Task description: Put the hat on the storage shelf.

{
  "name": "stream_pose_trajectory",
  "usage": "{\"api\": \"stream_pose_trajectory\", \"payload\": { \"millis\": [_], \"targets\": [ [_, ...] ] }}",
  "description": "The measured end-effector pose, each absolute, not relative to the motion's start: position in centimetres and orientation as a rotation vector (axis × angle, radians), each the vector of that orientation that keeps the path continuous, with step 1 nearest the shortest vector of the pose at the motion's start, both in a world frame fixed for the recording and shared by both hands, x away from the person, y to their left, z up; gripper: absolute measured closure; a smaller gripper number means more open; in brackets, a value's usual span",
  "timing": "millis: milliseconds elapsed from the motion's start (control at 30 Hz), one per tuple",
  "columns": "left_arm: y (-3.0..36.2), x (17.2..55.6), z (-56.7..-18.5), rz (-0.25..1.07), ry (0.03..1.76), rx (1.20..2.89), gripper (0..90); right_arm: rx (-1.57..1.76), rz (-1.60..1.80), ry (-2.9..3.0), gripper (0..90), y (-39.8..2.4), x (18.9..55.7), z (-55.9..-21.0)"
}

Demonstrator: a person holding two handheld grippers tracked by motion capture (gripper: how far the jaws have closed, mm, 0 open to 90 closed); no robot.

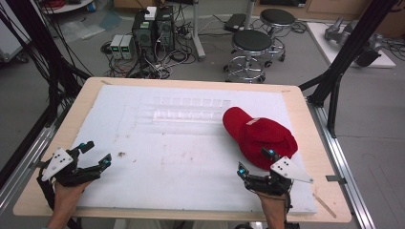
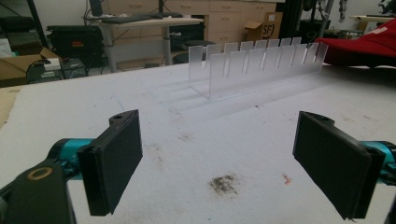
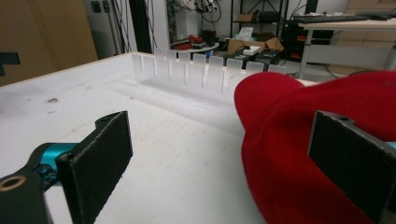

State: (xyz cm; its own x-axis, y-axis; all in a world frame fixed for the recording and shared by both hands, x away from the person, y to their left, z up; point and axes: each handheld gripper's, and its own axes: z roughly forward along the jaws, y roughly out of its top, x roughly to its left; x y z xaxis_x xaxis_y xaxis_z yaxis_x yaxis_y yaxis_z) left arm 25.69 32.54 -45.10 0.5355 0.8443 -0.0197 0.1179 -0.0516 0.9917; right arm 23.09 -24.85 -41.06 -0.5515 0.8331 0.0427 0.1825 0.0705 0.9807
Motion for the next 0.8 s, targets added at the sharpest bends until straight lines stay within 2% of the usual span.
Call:
{"api": "stream_pose_trajectory", "payload": {
  "millis": [267, 500, 800],
  "targets": [
    [32.5, 25.8, -45.1, 0.72, 0.862, 1.533, 16.0, 1.016, 1.481, 1.817, 5.3, -26.7, 23.6, -38.6],
    [32.5, 25.8, -45.1, 0.72, 0.863, 1.533, 16.0, 1.064, 1.401, 1.843, 5.3, -30.0, 24.6, -37.1],
    [32.5, 25.8, -45.1, 0.72, 0.866, 1.539, 16.0, 1.118, 1.281, 1.911, 5.2, -32.8, 26.7, -36.4]
  ]
}}
